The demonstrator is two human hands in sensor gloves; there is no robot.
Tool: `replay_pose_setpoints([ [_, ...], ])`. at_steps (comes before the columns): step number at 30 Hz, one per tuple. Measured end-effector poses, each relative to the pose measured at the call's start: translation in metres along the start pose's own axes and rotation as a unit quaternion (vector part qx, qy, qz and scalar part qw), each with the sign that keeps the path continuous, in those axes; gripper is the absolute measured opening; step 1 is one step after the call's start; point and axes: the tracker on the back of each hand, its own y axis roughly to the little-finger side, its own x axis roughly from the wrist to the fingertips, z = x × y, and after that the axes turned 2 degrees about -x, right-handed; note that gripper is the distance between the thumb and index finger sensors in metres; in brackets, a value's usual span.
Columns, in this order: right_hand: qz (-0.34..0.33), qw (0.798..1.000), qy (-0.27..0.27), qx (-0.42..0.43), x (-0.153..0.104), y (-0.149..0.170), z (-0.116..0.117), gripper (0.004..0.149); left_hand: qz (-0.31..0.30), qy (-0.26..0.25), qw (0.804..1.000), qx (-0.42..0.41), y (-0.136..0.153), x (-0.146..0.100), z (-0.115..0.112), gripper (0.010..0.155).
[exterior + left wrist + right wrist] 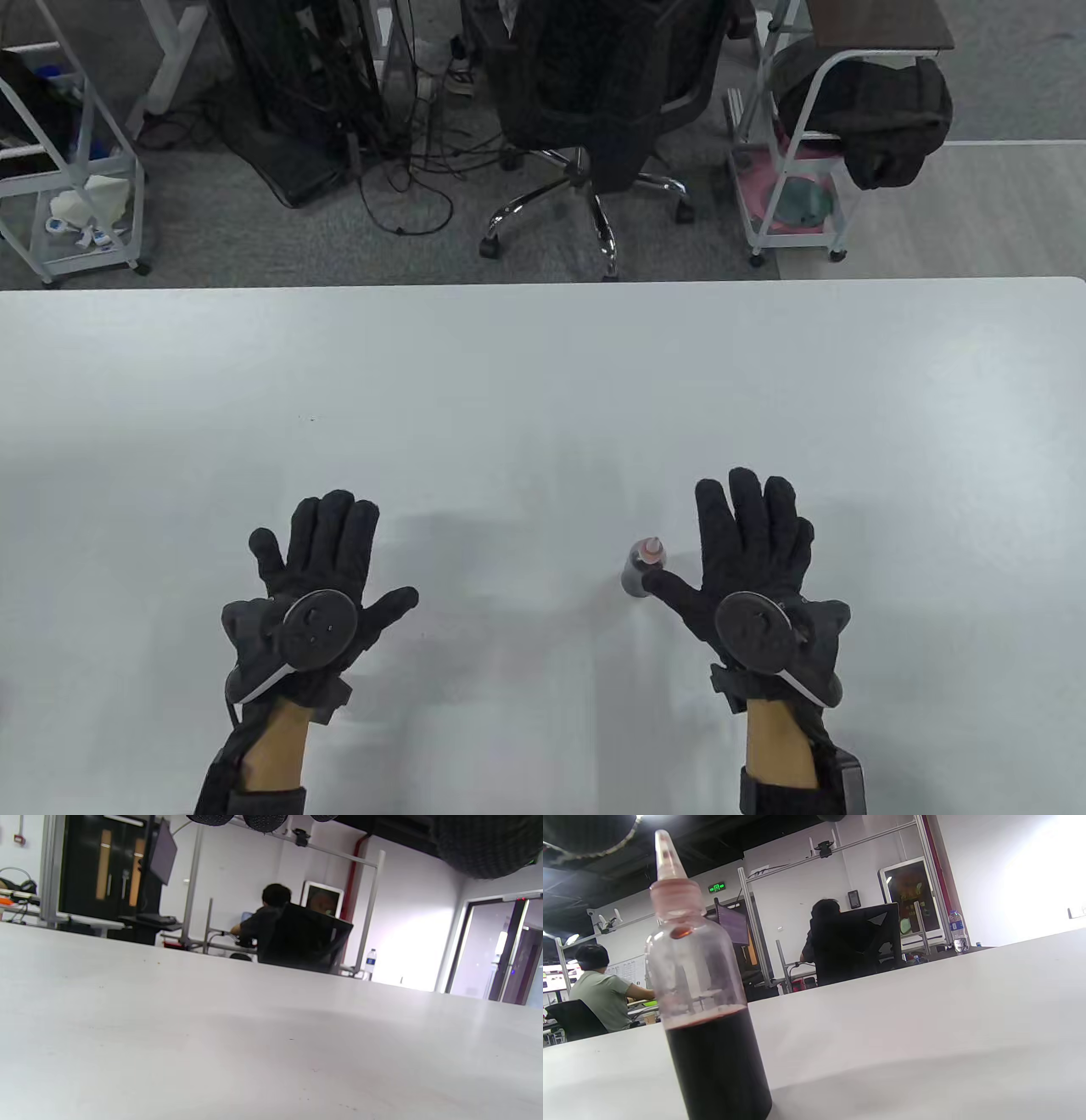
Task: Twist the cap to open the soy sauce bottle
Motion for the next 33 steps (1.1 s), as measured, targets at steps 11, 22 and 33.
replay_pose_setpoints([
  [11, 0.018, 0.998, -0.047, 0.023, 0.004, 0.002, 0.018, 0.108, -0.004, 0.010, 1.000, 0.001, -0.005, 0.001, -0.001, 0.100],
  [22, 0.042, 0.994, -0.087, 0.051, 0.016, -0.003, 0.044, 0.109, -0.020, 0.022, 1.000, -0.007, -0.015, 0.002, -0.006, 0.099],
  [33, 0.003, 0.979, -0.148, 0.137, 0.026, -0.012, 0.065, 0.070, -0.052, 0.019, 0.998, -0.008, -0.033, -0.001, -0.006, 0.095],
])
